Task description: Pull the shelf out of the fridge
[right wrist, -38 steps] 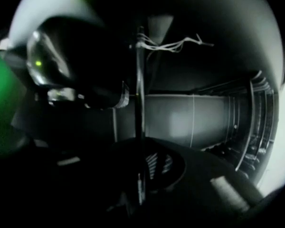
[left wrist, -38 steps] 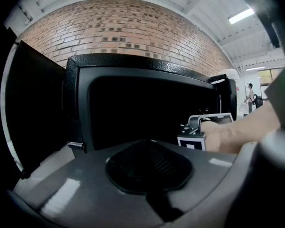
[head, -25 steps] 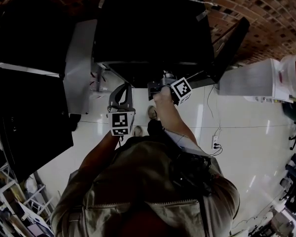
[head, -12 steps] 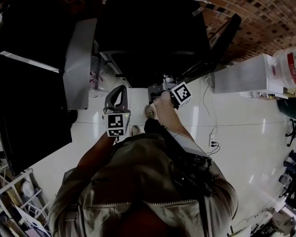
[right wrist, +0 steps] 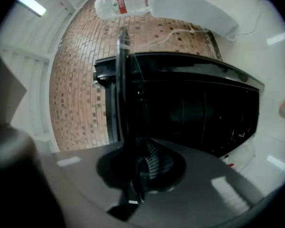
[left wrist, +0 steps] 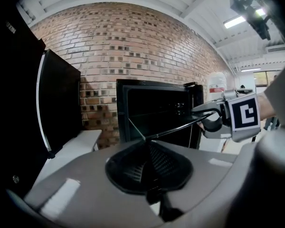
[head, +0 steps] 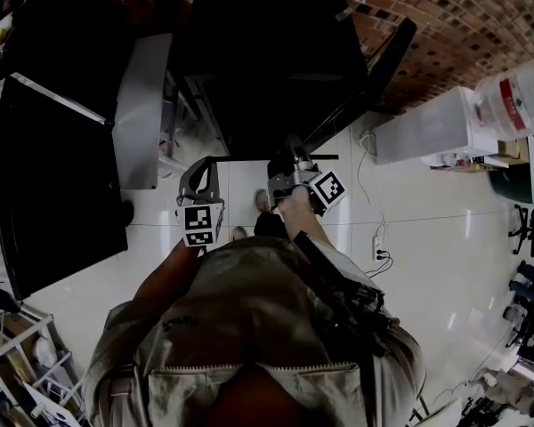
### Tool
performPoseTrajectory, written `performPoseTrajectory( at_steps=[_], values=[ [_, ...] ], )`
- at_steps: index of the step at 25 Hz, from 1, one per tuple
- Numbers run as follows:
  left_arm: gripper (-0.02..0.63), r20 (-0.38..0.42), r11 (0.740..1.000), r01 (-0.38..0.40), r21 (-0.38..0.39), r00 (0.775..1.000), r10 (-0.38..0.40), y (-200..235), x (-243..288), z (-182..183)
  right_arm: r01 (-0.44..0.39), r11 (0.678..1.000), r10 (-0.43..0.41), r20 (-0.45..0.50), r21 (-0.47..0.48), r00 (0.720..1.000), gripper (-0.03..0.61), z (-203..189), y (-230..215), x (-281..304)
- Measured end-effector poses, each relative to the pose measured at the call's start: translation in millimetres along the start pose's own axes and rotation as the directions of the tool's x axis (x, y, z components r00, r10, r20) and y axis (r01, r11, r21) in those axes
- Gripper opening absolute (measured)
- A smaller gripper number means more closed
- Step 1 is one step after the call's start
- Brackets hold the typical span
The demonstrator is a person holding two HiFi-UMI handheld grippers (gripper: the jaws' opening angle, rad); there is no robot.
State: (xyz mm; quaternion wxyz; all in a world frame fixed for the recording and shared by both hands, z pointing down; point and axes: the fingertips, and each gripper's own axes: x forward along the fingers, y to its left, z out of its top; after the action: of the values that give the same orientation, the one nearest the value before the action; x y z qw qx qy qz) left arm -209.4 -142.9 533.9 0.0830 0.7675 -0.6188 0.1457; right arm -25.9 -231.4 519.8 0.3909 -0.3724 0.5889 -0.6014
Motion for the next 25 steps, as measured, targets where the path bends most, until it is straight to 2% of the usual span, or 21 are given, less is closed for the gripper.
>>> performPoseTrajectory(
  at_steps=[5, 11, 16, 25],
  values=[
    [0.006, 0.001, 1.0, 0.002, -0.012, 1.0, -0.002, 0, -34, -17, 0.0, 1.0, 0.0, 0.009, -0.007, 1.0, 0.015, -10, 4, -35],
    [0.006, 0.032, 0.997, -0.048, -0.056, 0.998, 0.049, 14, -72, -26, -0.034, 0.999, 0.034, 0.014, -0.002, 0.999, 0.015, -22, 23, -78],
    [0.006, 0.094, 0.997, -0.057, -0.061, 0.994, 0.063, 18, -94, 0, -0.071, 0.997, 0.071, 0.014, 0.002, 0.997, 0.015, -31, 50, -106],
    [0.006, 0.172, 0.991, -0.101, -0.083, 0.978, 0.114, 3, -127, 50, -0.143, 0.99, 0.143, 0.002, -0.009, 0.99, 0.015, -22, 101, -147]
  ],
)
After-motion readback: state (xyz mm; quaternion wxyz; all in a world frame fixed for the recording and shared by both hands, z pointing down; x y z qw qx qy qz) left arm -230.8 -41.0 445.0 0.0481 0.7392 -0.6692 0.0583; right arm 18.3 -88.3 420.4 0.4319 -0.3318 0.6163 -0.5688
